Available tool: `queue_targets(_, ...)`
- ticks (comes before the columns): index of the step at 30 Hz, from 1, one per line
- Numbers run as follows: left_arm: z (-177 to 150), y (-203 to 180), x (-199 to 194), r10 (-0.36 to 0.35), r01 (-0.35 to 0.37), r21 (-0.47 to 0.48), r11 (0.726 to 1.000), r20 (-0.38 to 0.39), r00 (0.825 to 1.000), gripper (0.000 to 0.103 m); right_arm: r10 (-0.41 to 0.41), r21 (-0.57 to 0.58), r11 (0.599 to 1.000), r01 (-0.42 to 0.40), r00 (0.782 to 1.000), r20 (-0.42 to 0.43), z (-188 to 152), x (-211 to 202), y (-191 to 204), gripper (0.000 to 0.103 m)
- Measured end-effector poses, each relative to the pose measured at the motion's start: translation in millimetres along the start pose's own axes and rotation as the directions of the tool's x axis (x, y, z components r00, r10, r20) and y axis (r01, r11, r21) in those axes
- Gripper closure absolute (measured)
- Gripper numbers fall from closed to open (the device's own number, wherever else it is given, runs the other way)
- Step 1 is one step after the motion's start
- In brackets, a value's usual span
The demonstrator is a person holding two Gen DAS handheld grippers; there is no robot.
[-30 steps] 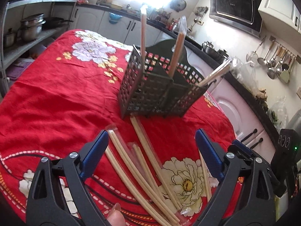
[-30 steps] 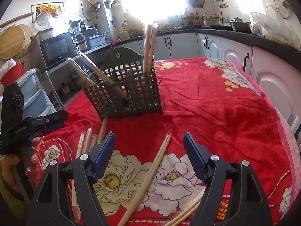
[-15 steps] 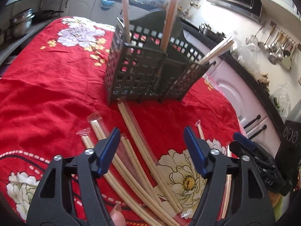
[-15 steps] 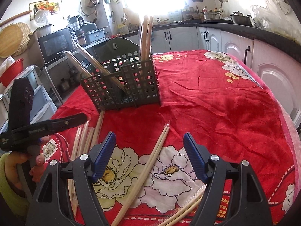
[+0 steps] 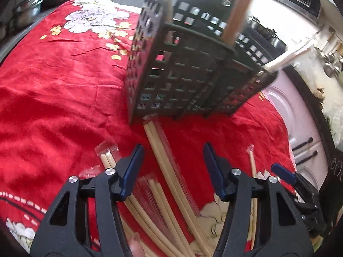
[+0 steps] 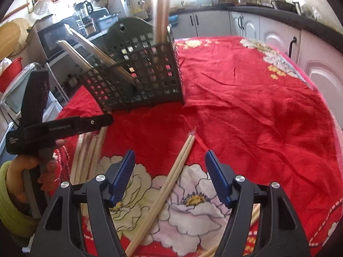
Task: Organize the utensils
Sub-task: 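Close the left tool on a wrapped chopstick while the right tool grasps another, then lift the chopsticks upright and carry them over the grey caddy with both tools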
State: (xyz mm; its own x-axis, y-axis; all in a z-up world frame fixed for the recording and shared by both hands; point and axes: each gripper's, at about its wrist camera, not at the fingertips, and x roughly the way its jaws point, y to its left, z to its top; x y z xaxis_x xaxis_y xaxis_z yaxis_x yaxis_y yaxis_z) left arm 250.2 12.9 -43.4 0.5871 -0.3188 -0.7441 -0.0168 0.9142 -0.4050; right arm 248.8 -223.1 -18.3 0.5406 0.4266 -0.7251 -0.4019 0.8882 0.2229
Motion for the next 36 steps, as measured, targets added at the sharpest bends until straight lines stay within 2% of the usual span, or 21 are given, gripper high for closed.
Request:
queue_targets(7,6.1,4.0,5.7,0.028,-0.027,-0.032,0.999,0.016,0.999,0.059,0.022,0.036,0.999,-0.020,0.998,-0.057,13.9,26.2,-8.0,0.042)
queue_targets(12,8.7,8.1,9.9,0.044,-0.042,-0.060,0.997,0.032,0.999,0.065,0.014,0.057,0.998,-0.009,0.996,-0.085,20.7,43.5,-12.6,0.054)
queue_targets(16,10.0,11.9,10.2,0.047,-0.044,-0.078,0.996,0.041,0.998,0.070,0.019,0.082,0.997,-0.012,0.996,-0.083,24.0,48.9,-15.8,0.059)
queue_targets(19,11.0,16.4,10.9,0.048,-0.043,-0.104,0.994,0.046,0.998,0.077,0.018,0.093,0.996,-0.010,0.997,-0.081,25.1,51.1,-16.8,0.068)
queue_targets(24,12.9,18.9,12.4,0.049,-0.042,-0.125,0.991,0.048,0.998,0.080,0.026,0.095,0.995,-0.019,0.997,-0.074,26.6,51.8,-17.5,0.089)
queue_targets(27,13.8,19.3,13.6,0.053,-0.046,-0.129,0.991,0.050,0.997,0.080,0.032,0.086,0.996,-0.027,0.997,-0.066,27.6,51.1,-15.8,0.094)
queue_targets(29,14.0,19.0,13.9,0.056,-0.049,-0.129,0.990,0.051,0.997,0.081,0.046,0.088,0.995,-0.041,0.998,-0.052,27.9,48.7,-14.5,0.094)
queue_targets(31,14.5,19.7,14.9,0.067,-0.060,-0.128,0.990,0.051,0.996,0.086,0.058,0.090,0.994,-0.055,0.998,-0.036,28.3,44.5,-13.0,0.095)
queue_targets(36,15.9,26.5,14.0,0.051,-0.044,-0.151,0.988,0.044,0.998,0.093,0.082,0.097,0.992,-0.082,0.997,0.005,33.2,30.8,-9.9,0.095)
